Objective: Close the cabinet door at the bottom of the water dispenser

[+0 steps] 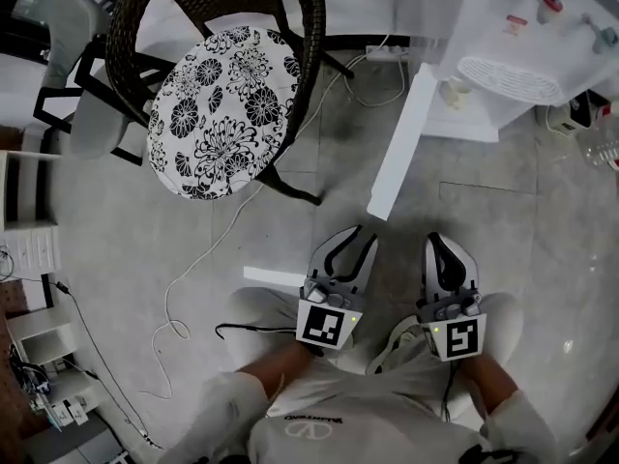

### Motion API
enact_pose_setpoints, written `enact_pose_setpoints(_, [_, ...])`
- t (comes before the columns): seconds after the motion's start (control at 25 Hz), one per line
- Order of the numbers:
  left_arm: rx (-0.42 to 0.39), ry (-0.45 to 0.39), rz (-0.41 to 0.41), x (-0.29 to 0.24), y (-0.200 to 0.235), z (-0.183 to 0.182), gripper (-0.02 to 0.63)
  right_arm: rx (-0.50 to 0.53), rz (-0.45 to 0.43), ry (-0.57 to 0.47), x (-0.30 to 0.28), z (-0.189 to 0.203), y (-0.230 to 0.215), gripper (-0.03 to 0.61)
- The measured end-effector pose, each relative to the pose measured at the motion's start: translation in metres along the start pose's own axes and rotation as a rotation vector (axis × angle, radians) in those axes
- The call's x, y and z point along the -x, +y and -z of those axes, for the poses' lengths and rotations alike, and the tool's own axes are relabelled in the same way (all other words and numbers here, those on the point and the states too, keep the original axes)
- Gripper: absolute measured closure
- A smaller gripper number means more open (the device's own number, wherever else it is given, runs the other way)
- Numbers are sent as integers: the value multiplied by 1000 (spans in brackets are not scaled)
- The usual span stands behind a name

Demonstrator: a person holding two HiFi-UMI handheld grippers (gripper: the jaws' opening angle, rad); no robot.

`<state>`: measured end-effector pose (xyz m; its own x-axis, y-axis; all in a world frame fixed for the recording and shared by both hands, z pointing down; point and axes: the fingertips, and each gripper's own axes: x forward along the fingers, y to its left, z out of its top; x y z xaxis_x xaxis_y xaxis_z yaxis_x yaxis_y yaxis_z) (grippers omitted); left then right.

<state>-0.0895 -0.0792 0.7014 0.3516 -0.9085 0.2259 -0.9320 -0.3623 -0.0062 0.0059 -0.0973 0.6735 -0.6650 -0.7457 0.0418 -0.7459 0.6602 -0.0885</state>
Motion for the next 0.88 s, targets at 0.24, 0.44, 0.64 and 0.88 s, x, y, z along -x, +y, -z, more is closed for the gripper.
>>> enact_pose_setpoints(0.24, [34,33,0,-20,-5,26,459,6,-12,8,-4,19,1,560])
enact_pose_setpoints(0.44, [57,3,-11,-38,3,34,399,34,1,12,-3,32,-2,560])
enact_pose_setpoints(0.64, [55,-3,-26,-52,3,29,394,54,-16,24,-2,39,-11,558])
enact_pose_setpoints(0.88, [55,18,-48,-61,-5,26,425,85,-19,43,-2,51,-12,558])
